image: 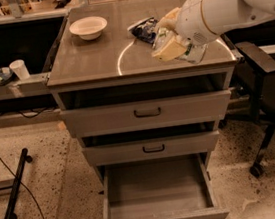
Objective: Pick 7up can from bottom drawer and place on counter
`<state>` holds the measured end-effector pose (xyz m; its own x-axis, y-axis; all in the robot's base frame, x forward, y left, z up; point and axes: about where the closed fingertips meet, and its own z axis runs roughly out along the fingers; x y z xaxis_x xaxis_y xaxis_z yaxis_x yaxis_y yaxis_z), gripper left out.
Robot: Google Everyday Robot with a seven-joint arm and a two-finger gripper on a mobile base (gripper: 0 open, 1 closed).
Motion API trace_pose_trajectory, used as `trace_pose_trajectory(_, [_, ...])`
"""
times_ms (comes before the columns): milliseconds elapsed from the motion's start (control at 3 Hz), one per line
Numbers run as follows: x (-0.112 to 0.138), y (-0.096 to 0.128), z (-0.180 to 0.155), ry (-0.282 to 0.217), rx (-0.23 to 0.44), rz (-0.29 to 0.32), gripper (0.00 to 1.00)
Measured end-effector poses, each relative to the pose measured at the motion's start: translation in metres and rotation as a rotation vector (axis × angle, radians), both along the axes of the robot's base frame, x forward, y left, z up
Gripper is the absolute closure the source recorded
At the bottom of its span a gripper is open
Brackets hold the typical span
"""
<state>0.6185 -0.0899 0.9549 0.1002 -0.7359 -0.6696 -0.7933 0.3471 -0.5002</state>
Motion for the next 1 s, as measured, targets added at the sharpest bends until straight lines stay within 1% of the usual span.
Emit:
trace_pose_trajectory(333, [0.066,-0.015,-0.076,0.211,0.018,-0.003,1.0])
trace_pose_trajectory(667, [0.09,-0.011,-0.113,0.301,-0.008,0.022,1.0])
trace_pose_trajectory(1000, [0.09,-0.011,-0.113,0.301,-0.008,0.022,1.0])
